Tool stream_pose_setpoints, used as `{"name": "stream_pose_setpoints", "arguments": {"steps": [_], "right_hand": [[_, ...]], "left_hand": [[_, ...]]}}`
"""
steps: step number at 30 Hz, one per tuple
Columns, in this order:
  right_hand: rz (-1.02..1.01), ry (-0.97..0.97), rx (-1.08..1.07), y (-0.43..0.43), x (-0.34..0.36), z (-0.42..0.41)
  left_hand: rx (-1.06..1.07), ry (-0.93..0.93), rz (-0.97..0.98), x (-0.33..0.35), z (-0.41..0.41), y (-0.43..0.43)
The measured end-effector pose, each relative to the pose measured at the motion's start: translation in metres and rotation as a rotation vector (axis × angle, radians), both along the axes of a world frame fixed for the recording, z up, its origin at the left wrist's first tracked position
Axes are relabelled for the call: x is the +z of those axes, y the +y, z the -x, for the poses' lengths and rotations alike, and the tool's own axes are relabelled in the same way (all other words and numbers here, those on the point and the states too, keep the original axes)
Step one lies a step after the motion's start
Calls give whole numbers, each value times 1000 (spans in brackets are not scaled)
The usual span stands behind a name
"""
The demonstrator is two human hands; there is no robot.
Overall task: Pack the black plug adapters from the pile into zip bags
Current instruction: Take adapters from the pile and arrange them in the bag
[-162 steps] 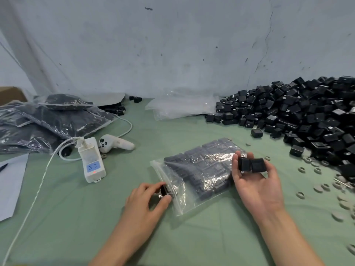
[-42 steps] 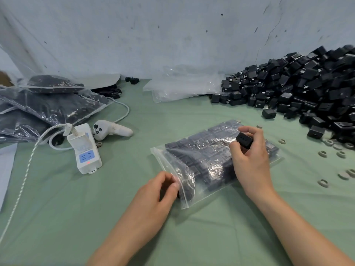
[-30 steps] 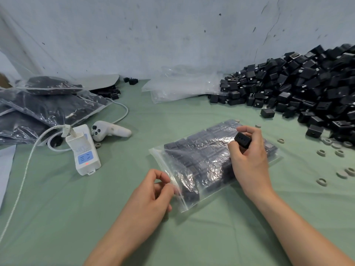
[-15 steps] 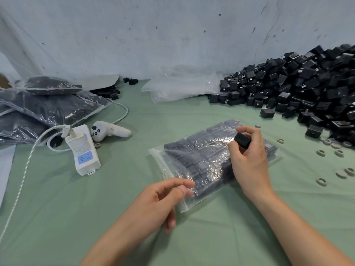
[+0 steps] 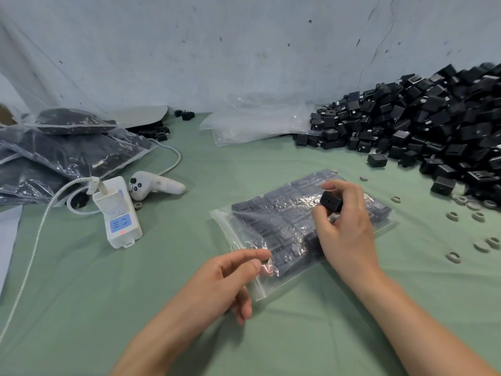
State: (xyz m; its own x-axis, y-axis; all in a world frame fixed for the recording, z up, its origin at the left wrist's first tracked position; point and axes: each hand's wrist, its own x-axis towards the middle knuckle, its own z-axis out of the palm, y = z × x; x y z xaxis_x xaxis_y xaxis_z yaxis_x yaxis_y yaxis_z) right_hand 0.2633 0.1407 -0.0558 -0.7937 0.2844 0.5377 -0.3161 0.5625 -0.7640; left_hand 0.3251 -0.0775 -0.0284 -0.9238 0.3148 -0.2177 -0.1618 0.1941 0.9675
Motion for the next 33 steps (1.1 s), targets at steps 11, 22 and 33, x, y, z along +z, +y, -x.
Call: {"name": "stream_pose_setpoints", "arguments": {"steps": [11,22,33], "right_hand": [[-288,95,84,-5,-1,-4],[-272,82,86,-3,-1,-4],[-238,45,96,-2,-1,-3]], "left_hand": [[32,4,5,2,0,0],[188,-2,-80,-2,6,4],[231,14,-69,0,10,4]]}}
